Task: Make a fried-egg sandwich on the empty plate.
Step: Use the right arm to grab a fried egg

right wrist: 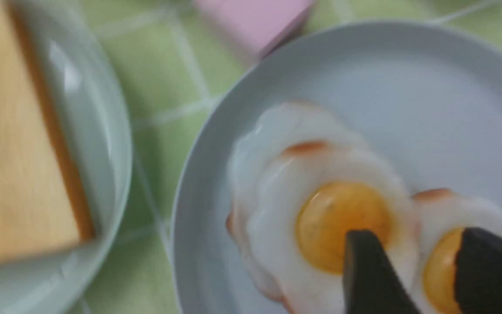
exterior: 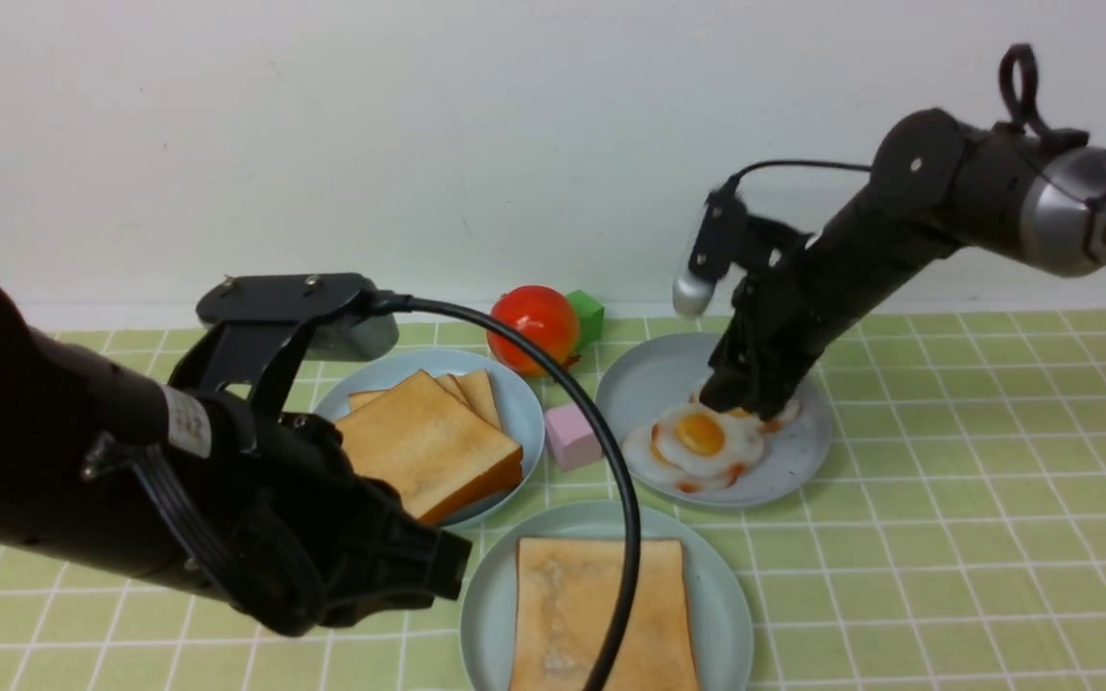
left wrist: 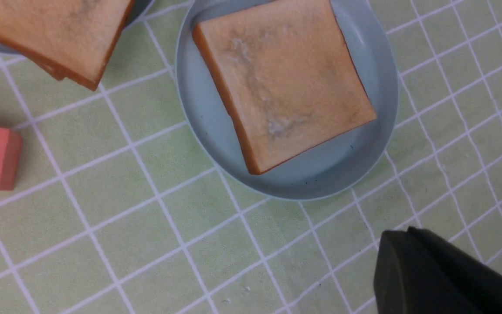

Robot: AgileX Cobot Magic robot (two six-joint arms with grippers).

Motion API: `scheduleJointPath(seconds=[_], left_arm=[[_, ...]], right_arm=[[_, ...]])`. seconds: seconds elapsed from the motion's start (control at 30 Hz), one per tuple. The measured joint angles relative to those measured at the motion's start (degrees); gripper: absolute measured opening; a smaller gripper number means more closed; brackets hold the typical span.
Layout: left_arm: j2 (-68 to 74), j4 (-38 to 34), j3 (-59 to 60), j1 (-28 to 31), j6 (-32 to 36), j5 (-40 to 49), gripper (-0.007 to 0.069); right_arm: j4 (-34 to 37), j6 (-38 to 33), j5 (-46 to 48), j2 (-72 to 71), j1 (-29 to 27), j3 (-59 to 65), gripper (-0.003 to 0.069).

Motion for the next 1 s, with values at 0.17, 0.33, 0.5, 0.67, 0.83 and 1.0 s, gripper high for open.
scheduleJointPath(seconds=[0.17, 0.33, 0.5, 0.67, 0.83, 1.0], left_arm=[[0.0, 0.0, 0.0, 0.0, 0.17, 0.06, -0.0001], [0.0, 0.0, 0.0, 0.0, 0.17, 0.06, 0.0002], [0.0, 0.0, 0.0, 0.0, 0.32, 0.06, 0.0006], [0.0, 0.02, 0.0, 0.0, 0.37, 0.11, 0.0009], [0.0, 0.02, 0.0, 0.0, 0.37, 0.16, 0.0015], [0.0, 0.17, 0.0, 0.0, 0.37, 0.28, 0.0018]], right_arm=[[-0.48, -4.27, -3.96, 1.1, 0.0, 0.0, 0.0216], [-0.31, -4.55, -6.17, 1.23, 0.0, -0.11, 0.0215], [0.18, -3.81, -6.75, 3.16, 0.0, -0.11, 0.0219], [1.63, -3.81, -7.05, 4.26, 0.0, -0.17, 0.0225], [2.42, -2.84, -7.47, 5.2, 0.0, -0.47, 0.0227], [2.91, -2.3, -6.5, 5.68, -0.11, -0.86, 0.0209]])
